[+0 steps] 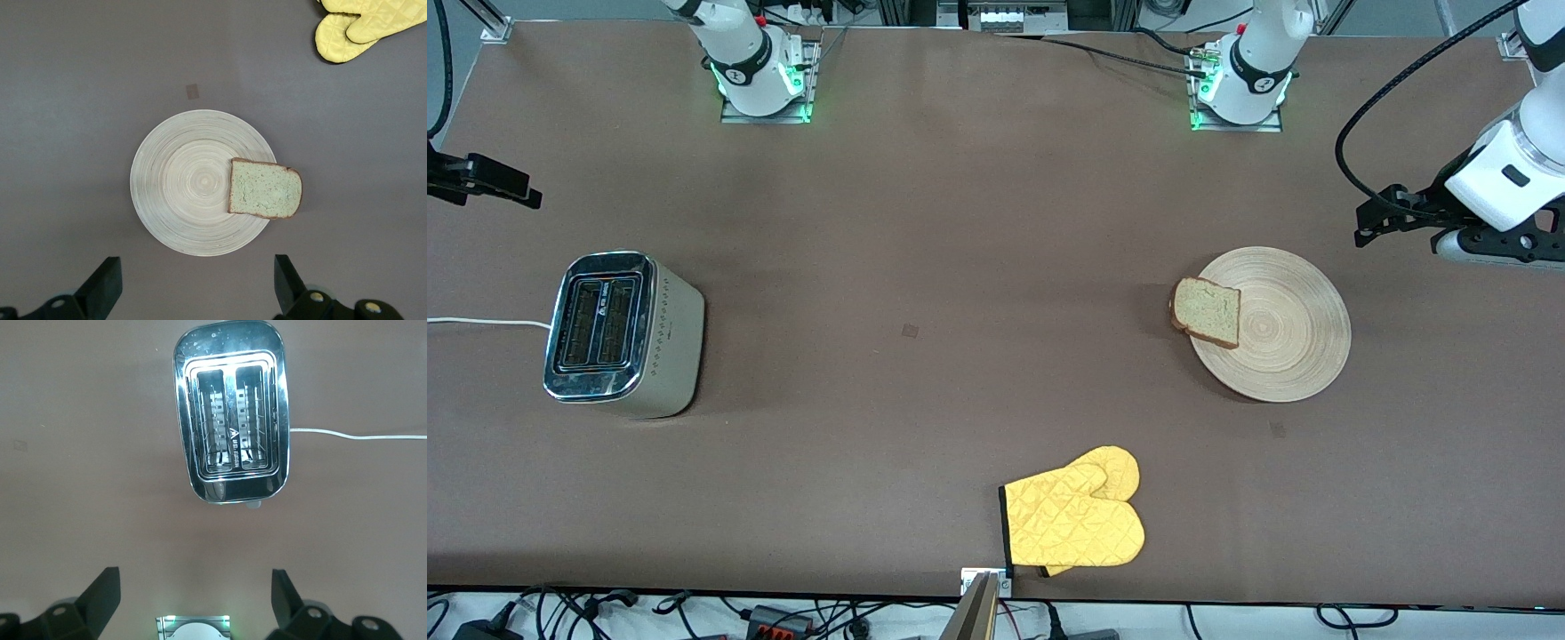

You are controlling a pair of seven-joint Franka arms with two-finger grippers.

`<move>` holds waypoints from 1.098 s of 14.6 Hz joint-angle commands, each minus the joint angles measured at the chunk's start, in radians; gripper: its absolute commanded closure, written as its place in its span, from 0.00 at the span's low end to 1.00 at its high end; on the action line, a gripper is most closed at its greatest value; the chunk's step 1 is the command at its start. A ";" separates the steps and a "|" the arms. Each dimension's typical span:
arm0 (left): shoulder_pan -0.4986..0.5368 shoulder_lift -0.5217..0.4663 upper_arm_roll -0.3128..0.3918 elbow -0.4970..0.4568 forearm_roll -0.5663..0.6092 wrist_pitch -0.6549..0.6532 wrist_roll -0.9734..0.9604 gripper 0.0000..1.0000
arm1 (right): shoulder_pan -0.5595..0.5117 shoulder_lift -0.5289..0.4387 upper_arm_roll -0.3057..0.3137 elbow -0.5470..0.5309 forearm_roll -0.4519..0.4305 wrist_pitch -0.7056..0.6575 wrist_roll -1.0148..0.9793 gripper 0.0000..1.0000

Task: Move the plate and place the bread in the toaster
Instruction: 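Lower the left gripper toward the wooden plate rim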

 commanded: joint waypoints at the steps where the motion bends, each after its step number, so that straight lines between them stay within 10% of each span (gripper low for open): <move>1: -0.003 -0.021 -0.002 -0.016 0.004 -0.003 -0.011 0.00 | -0.016 0.007 0.014 0.021 -0.003 -0.013 -0.003 0.00; 16: 0.008 0.070 0.018 0.085 -0.005 -0.076 -0.010 0.00 | -0.016 0.007 0.014 0.021 -0.005 -0.013 -0.004 0.00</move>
